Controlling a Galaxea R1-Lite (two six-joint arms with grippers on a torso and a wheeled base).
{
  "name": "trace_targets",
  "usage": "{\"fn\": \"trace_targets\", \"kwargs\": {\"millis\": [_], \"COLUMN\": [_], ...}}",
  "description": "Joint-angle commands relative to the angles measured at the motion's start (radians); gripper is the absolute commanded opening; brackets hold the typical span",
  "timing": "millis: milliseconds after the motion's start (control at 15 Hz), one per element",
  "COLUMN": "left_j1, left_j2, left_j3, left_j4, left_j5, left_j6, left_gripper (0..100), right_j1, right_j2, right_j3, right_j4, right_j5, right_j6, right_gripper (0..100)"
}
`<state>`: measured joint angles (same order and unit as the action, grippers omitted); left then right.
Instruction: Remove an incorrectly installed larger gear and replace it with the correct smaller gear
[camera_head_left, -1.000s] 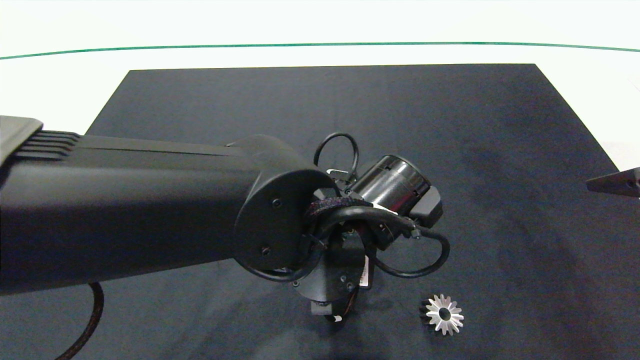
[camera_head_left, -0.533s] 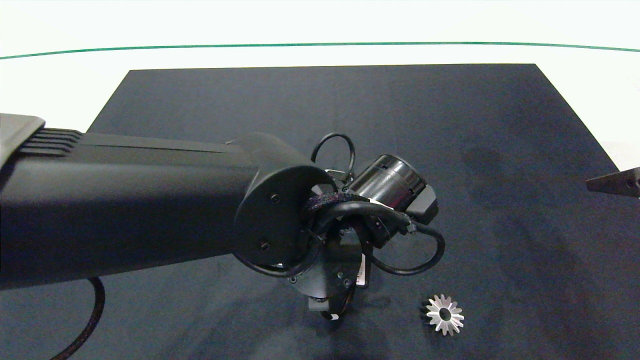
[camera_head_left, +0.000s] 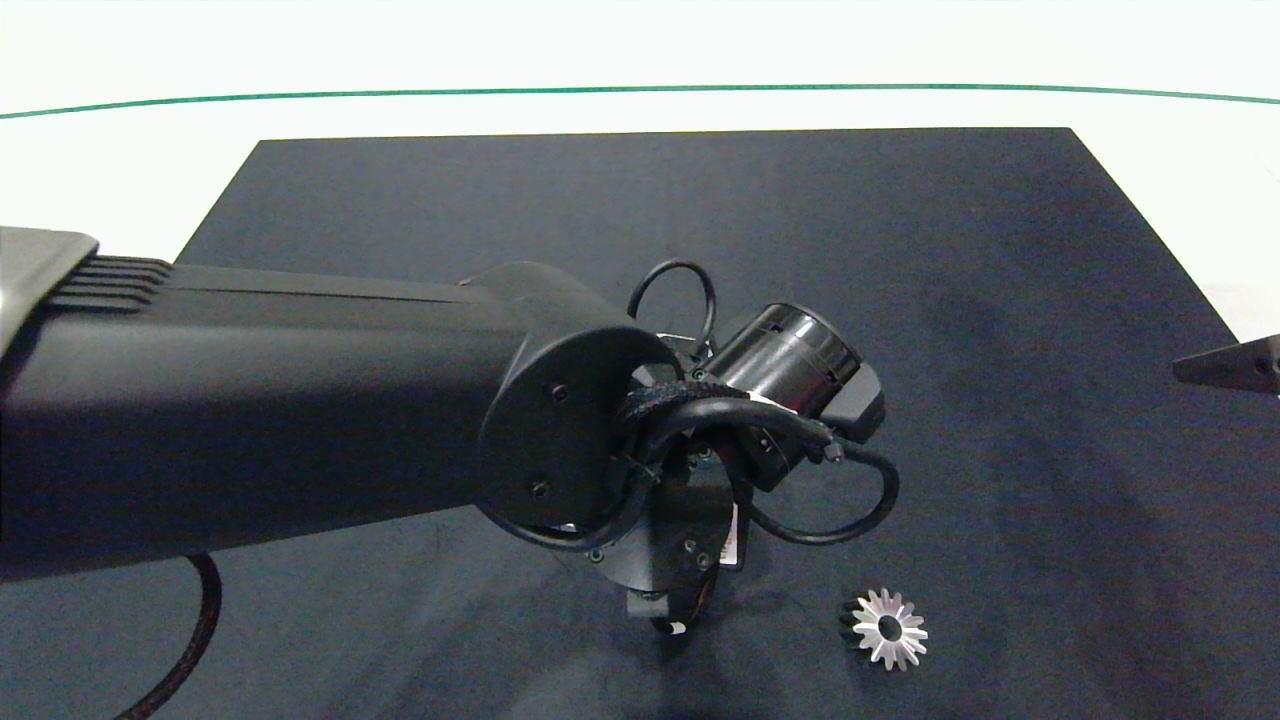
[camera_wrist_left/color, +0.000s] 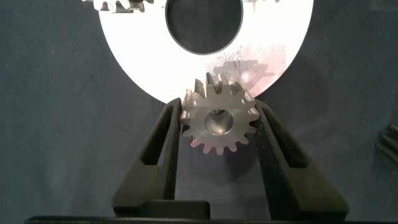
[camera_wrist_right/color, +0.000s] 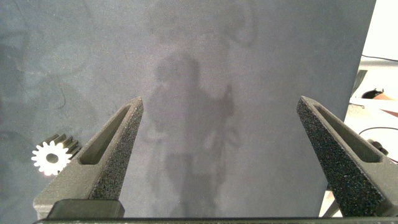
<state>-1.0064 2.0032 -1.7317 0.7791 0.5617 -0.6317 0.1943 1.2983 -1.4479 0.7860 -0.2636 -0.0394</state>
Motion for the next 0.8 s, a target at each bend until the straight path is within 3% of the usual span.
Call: {"fn": "trace_targets", "kwargs": {"millis": [67, 800], "left_j1": [0.0, -0.003], "left_j2": [0.009, -0.001], "left_j3": [0.001, 0.012], "left_j4": [0.005, 0.022], "left_j5": [0.004, 0.004], "left_j6": [-0.008, -0.029], "left_gripper": [16, 16], "right_j1": [0.001, 0.002], "right_j2": [0.001, -0.001], "right_j3": [0.0, 0.004], "right_j4": [0.004, 0.003], "right_j5": [-0.002, -0.002], "right_j6": [-0.001, -0.002], "right_gripper": [100, 100]}}
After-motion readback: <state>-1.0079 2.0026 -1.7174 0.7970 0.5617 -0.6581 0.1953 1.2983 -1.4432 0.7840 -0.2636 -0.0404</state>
